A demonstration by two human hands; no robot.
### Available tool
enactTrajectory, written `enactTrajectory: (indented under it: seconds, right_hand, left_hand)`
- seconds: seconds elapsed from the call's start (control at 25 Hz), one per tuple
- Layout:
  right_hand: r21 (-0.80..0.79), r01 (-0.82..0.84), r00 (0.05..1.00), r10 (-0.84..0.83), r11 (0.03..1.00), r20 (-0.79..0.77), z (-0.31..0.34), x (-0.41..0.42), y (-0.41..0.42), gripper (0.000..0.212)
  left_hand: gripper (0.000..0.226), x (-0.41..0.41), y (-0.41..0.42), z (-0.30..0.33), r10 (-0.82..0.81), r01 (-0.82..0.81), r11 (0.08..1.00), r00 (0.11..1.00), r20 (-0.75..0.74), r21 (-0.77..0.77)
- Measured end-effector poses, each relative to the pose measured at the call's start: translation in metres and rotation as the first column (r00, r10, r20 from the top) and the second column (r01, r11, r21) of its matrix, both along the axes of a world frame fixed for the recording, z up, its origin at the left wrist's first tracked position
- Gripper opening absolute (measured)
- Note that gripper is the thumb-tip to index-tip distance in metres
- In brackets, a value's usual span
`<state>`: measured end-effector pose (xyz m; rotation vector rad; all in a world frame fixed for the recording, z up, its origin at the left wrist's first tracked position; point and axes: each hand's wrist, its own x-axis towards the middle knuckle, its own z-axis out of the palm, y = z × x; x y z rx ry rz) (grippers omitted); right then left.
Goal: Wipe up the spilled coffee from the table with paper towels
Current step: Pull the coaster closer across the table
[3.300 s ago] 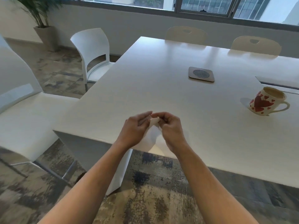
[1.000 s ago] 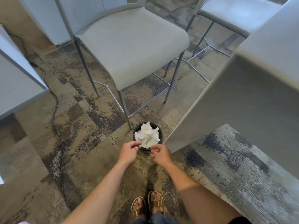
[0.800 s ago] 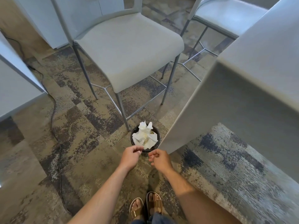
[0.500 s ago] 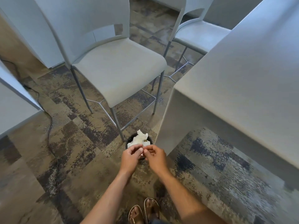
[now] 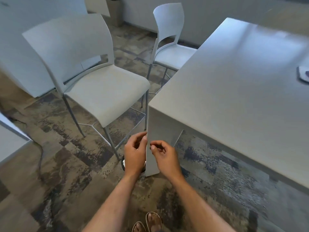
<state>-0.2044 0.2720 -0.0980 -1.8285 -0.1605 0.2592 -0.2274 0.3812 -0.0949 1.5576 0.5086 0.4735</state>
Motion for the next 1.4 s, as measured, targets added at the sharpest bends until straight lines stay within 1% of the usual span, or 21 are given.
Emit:
enactTrajectory:
  seconds: [0.04,0.12,0.24,0.32,0.44,0.56,0.68,0.8,0.88,1.0,1.2,1.4]
  right_hand:
    - [0.022,0.013,0.999,-0.014,1.000,0.046,0.019,0.001,-0.008,0.013]
    - [0.032,0.050,0.988,-0.054,0.998,0.142,0.053,0.003,-0.029,0.015]
    - [0.033,0.181,0.951,-0.184,0.983,0.248,0.088,0.011,-0.068,0.015]
    - [0.023,0.296,0.910,-0.289,0.955,0.299,0.101,0.015,-0.102,0.015]
    - [-0.023,0.439,0.842,-0.402,0.898,0.361,0.109,0.022,-0.155,0.015]
    - [-0.112,0.550,0.777,-0.459,0.827,0.430,0.110,0.029,-0.207,0.016]
    - [-0.215,0.607,0.750,-0.461,0.765,0.474,0.112,0.040,-0.260,0.019]
    - [-0.319,0.634,0.744,-0.442,0.704,0.502,0.110,0.058,-0.313,0.022]
    - [-0.381,0.643,0.749,-0.443,0.664,0.493,0.110,0.072,-0.350,0.023]
    - [-0.411,0.662,0.743,-0.475,0.627,0.472,0.112,0.100,-0.402,0.027]
    - [-0.443,0.641,0.766,-0.495,0.627,0.410,0.118,0.155,-0.473,0.038]
    - [-0.466,0.601,0.799,-0.490,0.649,0.348,0.121,0.202,-0.512,0.046]
  left_hand:
    - [0.016,0.003,-0.003,0.020,-0.003,0.001,0.999,0.998,0.061,0.042]
    - [0.015,0.012,-0.015,0.056,-0.079,0.060,0.990,0.986,0.146,0.131]
    - [0.015,0.029,-0.038,0.090,-0.241,0.185,0.944,0.952,0.189,0.273]
    - [0.014,0.040,-0.058,0.103,-0.348,0.262,0.885,0.922,0.173,0.385]
    - [0.016,0.055,-0.090,0.113,-0.453,0.335,0.789,0.884,0.118,0.516]
    - [0.023,0.070,-0.126,0.117,-0.550,0.427,0.686,0.834,0.036,0.590]
    - [0.032,0.089,-0.166,0.119,-0.620,0.510,0.555,0.780,-0.081,0.658]
    - [0.038,0.111,-0.206,0.119,-0.636,0.553,0.451,0.750,-0.182,0.700]
    - [0.041,0.128,-0.236,0.120,-0.634,0.581,0.404,0.735,-0.242,0.706]
    - [0.045,0.159,-0.279,0.121,-0.620,0.607,0.349,0.721,-0.310,0.714]
    - [0.047,0.212,-0.347,0.127,-0.585,0.616,0.338,0.730,-0.353,0.711]
    - [0.050,0.254,-0.392,0.130,-0.546,0.649,0.338,0.725,-0.420,0.681]
